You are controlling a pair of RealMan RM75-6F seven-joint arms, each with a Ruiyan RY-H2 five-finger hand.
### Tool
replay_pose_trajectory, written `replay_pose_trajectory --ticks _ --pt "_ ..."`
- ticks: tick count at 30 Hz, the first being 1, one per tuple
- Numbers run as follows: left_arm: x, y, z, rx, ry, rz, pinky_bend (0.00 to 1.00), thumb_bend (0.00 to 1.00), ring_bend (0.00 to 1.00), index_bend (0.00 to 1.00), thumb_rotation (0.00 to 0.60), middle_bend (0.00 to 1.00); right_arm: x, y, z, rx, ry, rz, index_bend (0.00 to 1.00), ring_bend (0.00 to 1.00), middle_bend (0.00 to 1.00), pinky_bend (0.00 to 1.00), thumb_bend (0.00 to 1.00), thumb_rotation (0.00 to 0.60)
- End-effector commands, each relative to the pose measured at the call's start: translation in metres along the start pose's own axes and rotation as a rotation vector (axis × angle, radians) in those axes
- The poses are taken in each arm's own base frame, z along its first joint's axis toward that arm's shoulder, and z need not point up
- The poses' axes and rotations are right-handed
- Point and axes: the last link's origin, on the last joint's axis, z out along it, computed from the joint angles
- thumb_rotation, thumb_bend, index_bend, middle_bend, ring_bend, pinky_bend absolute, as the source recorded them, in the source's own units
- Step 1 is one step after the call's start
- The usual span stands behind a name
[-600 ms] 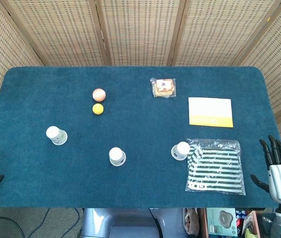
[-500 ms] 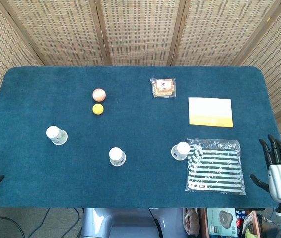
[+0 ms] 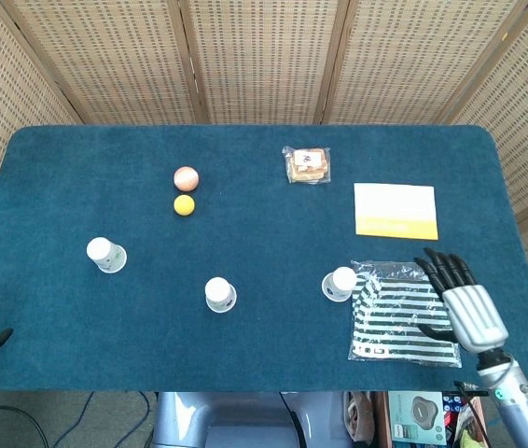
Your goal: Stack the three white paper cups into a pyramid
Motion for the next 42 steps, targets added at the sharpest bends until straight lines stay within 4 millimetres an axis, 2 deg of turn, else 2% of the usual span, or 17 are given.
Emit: replay_pose_trajectory --ticks 1,4,7,14,20,22,27,34,37,42 --pt "0.001 -0.001 0.001 0.004 -0.002 -0.001 0.0 0.18 0.0 0.0 0.6 0.0 -0.007 -0.013 0.049 0.073 -0.124 0.015 0.03 0.08 0.16 0.15 0.01 0.6" --pt "-0.003 -0.002 0.004 0.014 -0.025 0.006 0.0 0.18 0.0 0.0 0.6 0.0 -0.024 -0.027 0.074 0.079 -0.181 0.02 0.06 0.12 0.18 0.17 0.06 0.6" --pt "-0.005 -0.002 0.007 0.022 -0.041 0.009 0.0 0.18 0.0 0.0 0.6 0.0 -0.034 -0.032 0.089 0.062 -0.192 0.005 0.1 0.15 0.21 0.21 0.13 0.6" --pt "-0.006 -0.005 0.01 0.036 -0.051 0.007 0.0 0.18 0.0 0.0 0.6 0.0 -0.049 -0.039 0.107 0.042 -0.192 -0.02 0.21 0.26 0.32 0.31 0.27 0.6" --pt "-0.005 -0.009 0.012 0.06 -0.059 0.004 0.0 0.18 0.0 0.0 0.6 0.0 -0.063 -0.049 0.115 0.047 -0.199 -0.025 0.3 0.36 0.41 0.4 0.31 0.6" --pt "-0.004 -0.011 0.012 0.069 -0.061 0.001 0.0 0.18 0.0 0.0 0.6 0.0 -0.071 -0.059 0.12 0.057 -0.206 -0.004 0.32 0.38 0.43 0.41 0.32 0.6" --pt "-0.004 -0.011 0.012 0.07 -0.063 0.0 0.0 0.18 0.0 0.0 0.6 0.0 -0.076 -0.068 0.127 0.058 -0.196 0.005 0.36 0.41 0.46 0.41 0.33 0.6" --pt "-0.003 -0.011 0.012 0.073 -0.063 -0.004 0.0 0.18 0.0 0.0 0.6 0.0 -0.079 -0.075 0.131 0.061 -0.174 0.002 0.45 0.48 0.54 0.46 0.41 0.6" --pt "-0.004 -0.012 0.012 0.074 -0.066 -0.004 0.0 0.18 0.0 0.0 0.6 0.0 -0.078 -0.078 0.13 0.068 -0.171 0.002 0.46 0.48 0.54 0.46 0.42 0.6" --pt "-0.004 -0.012 0.012 0.076 -0.071 -0.006 0.0 0.18 0.0 0.0 0.6 0.0 -0.073 -0.097 0.126 0.128 -0.171 0.014 0.46 0.48 0.54 0.46 0.42 0.6"
